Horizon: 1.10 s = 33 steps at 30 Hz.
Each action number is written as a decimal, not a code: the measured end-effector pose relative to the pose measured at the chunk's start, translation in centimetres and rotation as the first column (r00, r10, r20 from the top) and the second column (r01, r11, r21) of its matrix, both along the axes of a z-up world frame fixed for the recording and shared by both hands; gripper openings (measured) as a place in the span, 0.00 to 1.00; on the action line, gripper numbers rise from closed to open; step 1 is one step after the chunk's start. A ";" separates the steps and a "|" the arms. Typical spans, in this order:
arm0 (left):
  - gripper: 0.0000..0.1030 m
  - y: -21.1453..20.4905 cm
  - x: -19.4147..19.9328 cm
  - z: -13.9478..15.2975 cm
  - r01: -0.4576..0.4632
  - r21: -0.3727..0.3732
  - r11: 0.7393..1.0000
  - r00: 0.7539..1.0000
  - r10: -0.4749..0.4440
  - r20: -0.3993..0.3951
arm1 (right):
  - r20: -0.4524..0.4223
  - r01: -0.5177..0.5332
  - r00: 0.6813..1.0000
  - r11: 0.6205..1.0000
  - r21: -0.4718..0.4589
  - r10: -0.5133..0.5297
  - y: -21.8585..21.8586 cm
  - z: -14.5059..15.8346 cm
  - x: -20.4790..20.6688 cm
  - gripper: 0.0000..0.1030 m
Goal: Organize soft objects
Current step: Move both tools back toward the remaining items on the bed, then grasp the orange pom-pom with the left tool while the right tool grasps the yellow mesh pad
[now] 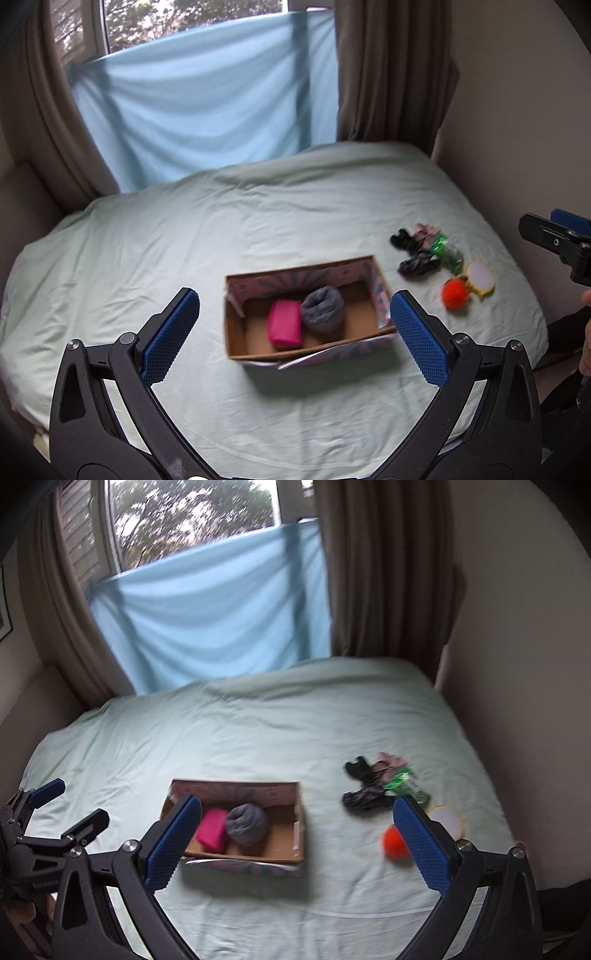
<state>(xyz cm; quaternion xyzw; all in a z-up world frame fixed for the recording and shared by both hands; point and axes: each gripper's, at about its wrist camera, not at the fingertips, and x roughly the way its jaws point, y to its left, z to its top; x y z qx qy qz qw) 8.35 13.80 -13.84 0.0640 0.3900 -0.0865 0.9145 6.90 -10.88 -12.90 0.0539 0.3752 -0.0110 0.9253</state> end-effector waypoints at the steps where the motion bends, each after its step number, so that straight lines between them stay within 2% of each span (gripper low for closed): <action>1: 1.00 -0.8 -0.2 0.4 0.007 -0.008 1.000 1.000 -0.007 0.009 | 0.010 0.011 1.000 1.000 0.005 -0.011 -0.9 0.2 -0.5 1.00; 7: 1.00 -5.1 -1.7 2.0 0.009 -0.066 0.998 0.998 -0.005 0.063 | 0.053 0.038 0.998 0.999 -0.017 -0.038 -6.6 0.7 -2.5 1.00; 14: 1.00 -12.4 -2.1 2.5 -0.027 -0.039 0.999 0.993 0.031 0.114 | 0.049 0.026 0.999 0.999 -0.038 -0.024 -14.0 -0.1 -2.9 1.00; 18: 1.00 -17.4 -1.6 1.7 -0.047 -0.054 0.997 0.990 0.054 0.132 | 0.037 -0.008 0.999 0.999 -0.038 0.009 -18.6 -1.7 -2.1 1.00; 22: 1.00 -22.4 -0.5 -0.4 -0.052 -0.052 0.997 0.991 0.058 0.117 | 0.012 -0.053 0.998 0.997 -0.049 0.054 -22.2 -3.8 -1.2 1.00; 25: 1.00 -25.8 0.2 -2.5 -0.046 -0.018 0.999 0.992 0.048 0.119 | -0.005 -0.071 0.997 0.995 -0.073 0.070 -24.2 -5.8 -0.2 1.00; 29: 1.00 -30.0 1.2 -6.5 0.019 0.017 1.000 0.997 -0.020 0.077 | -0.031 -0.084 0.996 0.994 -0.074 0.082 -26.7 -9.4 1.1 1.00; 33: 1.00 -33.8 1.8 -12.0 0.115 0.021 0.993 0.993 -0.116 0.034 | -0.057 -0.092 0.995 0.992 -0.081 0.087 -28.2 -14.1 2.7 1.00</action>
